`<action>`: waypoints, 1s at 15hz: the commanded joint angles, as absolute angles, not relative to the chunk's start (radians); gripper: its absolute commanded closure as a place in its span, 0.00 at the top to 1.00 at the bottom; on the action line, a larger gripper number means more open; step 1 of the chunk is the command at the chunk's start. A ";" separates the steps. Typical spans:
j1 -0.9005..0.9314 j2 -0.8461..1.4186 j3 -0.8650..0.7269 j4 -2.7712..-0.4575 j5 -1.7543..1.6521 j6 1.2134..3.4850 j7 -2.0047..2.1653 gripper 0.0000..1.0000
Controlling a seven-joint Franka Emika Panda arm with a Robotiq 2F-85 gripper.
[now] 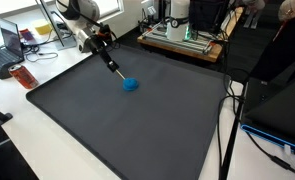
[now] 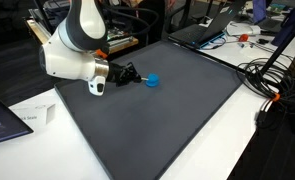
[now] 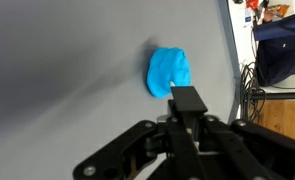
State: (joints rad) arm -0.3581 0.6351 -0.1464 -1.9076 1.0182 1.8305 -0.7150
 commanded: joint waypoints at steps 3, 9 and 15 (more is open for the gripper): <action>-0.335 0.669 -0.126 -1.872 1.001 1.805 -0.686 0.03; -0.307 0.667 -0.120 -1.865 0.984 1.807 -0.666 0.03; -0.318 0.623 -0.139 -1.894 0.981 1.811 -0.673 0.03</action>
State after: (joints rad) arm -0.3080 0.6493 -0.1302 -1.8822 1.0063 1.8300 -0.6858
